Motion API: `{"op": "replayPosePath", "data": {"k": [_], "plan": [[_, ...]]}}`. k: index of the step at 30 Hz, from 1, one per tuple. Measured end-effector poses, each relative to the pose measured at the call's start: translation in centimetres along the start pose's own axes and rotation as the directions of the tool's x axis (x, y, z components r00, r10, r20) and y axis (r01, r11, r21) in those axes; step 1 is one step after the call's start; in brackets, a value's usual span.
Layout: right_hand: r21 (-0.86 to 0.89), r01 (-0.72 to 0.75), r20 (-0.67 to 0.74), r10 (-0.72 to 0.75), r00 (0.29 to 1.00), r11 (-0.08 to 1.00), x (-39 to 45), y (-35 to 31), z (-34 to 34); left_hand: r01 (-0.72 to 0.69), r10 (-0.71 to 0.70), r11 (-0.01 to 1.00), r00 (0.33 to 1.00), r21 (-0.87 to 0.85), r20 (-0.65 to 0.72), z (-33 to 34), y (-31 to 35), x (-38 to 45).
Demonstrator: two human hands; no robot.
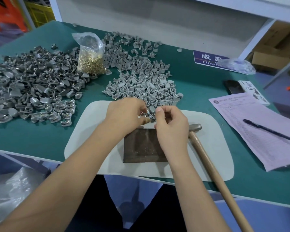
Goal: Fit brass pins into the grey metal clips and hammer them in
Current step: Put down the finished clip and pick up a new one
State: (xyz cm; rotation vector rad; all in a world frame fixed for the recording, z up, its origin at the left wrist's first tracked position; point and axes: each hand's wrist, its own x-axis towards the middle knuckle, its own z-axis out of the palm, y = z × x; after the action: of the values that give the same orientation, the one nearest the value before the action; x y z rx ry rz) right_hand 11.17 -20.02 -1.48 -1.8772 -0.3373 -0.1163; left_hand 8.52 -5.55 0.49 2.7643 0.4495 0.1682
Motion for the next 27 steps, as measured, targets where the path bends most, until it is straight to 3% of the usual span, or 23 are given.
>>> {"op": "replayPosePath", "data": {"k": [5,8,11,13,16,20,22,27], "plan": [[-0.071,0.040,-0.003,-0.040,0.999,0.997,-0.1,0.0,0.1,0.101,-0.102,0.981,0.995,0.163,-0.003,0.7,1.8,1.3],[-0.052,0.035,-0.004,-0.035,0.999,0.998,-0.1,0.1,0.0,0.124,-0.125,0.989,0.992,0.086,0.016,1.1,1.5,1.1],[-0.044,0.041,-0.008,-0.042,0.999,0.998,-0.2,0.0,0.0,0.147,-0.145,0.987,0.989,-0.060,0.033,0.8,0.6,0.0],[-0.032,0.042,-0.016,-0.042,0.999,0.999,-0.1,0.0,0.0,0.161,-0.161,0.945,0.987,-0.286,0.024,0.3,-0.1,-0.9],[-0.038,0.049,-0.018,-0.050,0.999,0.998,-0.2,0.1,-0.1,0.075,-0.125,0.784,0.991,-0.616,-0.038,-0.1,-0.6,-3.0],[-0.050,0.054,-0.014,-0.054,0.998,0.997,-0.1,0.1,-0.1,-0.034,-0.086,0.589,0.991,-0.807,-0.104,-0.4,-0.1,-5.9],[-0.050,0.049,-0.010,-0.049,0.999,0.998,-0.1,0.2,0.0,-0.030,-0.052,0.612,0.996,-0.790,-0.078,-0.5,0.0,-6.8],[0.019,0.048,-0.022,-0.047,0.999,0.999,-0.2,-0.2,-0.3,-0.024,0.093,0.805,0.992,-0.593,0.085,-0.3,-0.1,-7.9]]}}
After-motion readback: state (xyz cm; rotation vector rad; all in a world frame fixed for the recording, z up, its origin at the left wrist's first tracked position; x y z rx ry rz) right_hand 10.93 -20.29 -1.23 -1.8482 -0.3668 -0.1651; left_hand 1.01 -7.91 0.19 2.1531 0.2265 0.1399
